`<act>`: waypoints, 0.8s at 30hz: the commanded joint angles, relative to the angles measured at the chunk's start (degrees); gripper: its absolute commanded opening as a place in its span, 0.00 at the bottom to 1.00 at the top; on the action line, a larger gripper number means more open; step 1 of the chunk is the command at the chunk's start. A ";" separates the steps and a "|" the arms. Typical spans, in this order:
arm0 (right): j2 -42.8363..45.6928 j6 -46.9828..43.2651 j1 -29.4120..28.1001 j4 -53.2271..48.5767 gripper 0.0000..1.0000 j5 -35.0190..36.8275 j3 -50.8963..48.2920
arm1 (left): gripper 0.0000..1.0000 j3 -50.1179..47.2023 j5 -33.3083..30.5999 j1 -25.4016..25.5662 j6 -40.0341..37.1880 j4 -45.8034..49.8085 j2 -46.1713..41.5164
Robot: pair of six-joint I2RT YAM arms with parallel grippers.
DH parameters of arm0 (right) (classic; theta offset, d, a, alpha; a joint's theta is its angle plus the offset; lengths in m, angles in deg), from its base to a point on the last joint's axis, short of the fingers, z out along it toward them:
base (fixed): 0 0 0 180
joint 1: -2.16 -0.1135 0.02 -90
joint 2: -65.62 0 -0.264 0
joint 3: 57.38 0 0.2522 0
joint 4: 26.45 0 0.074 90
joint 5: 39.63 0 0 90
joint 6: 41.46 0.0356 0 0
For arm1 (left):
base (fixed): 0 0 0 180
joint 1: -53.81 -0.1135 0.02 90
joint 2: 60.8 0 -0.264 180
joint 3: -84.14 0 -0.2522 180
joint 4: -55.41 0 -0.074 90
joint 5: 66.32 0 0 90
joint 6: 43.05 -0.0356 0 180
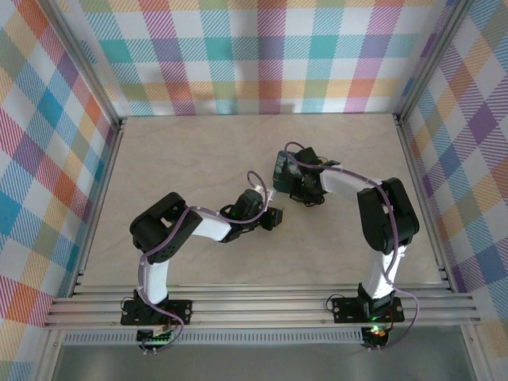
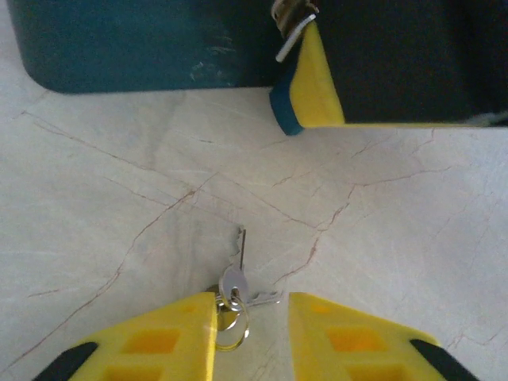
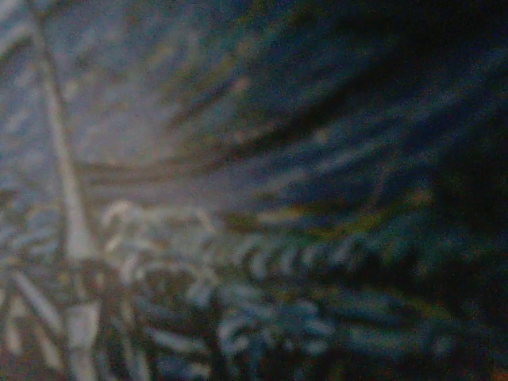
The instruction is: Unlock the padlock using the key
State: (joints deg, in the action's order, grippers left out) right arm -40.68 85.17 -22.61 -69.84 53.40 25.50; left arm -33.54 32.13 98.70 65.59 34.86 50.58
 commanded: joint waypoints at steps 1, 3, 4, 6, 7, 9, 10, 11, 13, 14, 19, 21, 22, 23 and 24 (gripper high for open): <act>4.08 0.44 0.14 -0.89 0.00 -0.26 -1.06 | 0.35 0.76 -1.50 -0.59 -0.35 2.75 -2.01; 5.23 1.57 0.42 -0.57 0.00 -1.71 -1.67 | 0.37 0.90 -1.68 -0.66 -0.45 3.31 -2.43; 5.92 2.35 0.66 -0.51 0.00 -2.69 -2.03 | 0.38 0.96 -1.75 -0.69 -0.58 3.60 -2.66; 6.89 4.38 1.10 -0.40 0.00 -4.63 -2.47 | 0.38 1.05 -1.94 -0.80 -0.63 4.27 -3.13; 7.27 5.77 1.43 -0.41 0.00 -5.94 -2.67 | 0.39 1.12 -1.94 -0.84 -0.70 4.61 -3.42; 8.13 8.72 1.95 -0.01 0.00 -8.44 -3.19 | 0.39 1.26 -1.84 -0.87 -0.72 5.31 -3.91; 8.46 10.14 2.31 0.20 0.00 -9.58 -3.44 | 0.39 1.38 -1.84 -0.97 -0.75 5.80 -4.18; 8.68 11.34 2.54 0.34 0.00 -10.47 -3.60 | 0.39 1.37 -1.77 -1.04 -0.78 6.18 -4.44; 8.53 13.06 2.85 0.75 0.00 -12.51 -3.73 | 0.39 1.73 -1.59 -1.26 -0.84 7.42 -5.14; 8.04 13.11 2.91 0.67 0.00 -13.36 -3.52 | 0.39 1.94 -1.44 -1.42 -0.96 8.12 -5.51; 4.47 10.33 2.98 -1.59 0.00 -16.52 -3.02 | 0.40 3.46 -0.73 -2.30 -1.36 12.38 -8.09; 4.26 8.75 2.98 -1.83 0.00 -16.64 -4.18 | 0.40 4.24 -0.63 -2.80 -1.36 15.04 -9.29; 4.18 7.36 3.06 -2.33 0.00 -16.29 -4.42 | 0.40 4.73 -0.63 -3.03 -1.31 16.52 -10.02; 4.17 5.91 3.00 -3.10 0.00 -15.65 -4.43 | 0.40 5.22 -0.61 -3.28 -1.05 17.69 -10.59; 4.05 3.99 3.07 -4.06 0.00 -15.04 -4.31 | 0.40 5.89 -0.70 -3.56 -0.73 19.31 -11.12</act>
State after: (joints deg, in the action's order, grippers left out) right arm -35.50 92.79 -19.75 -70.82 40.26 21.85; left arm -29.96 31.17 96.07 65.37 49.03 42.49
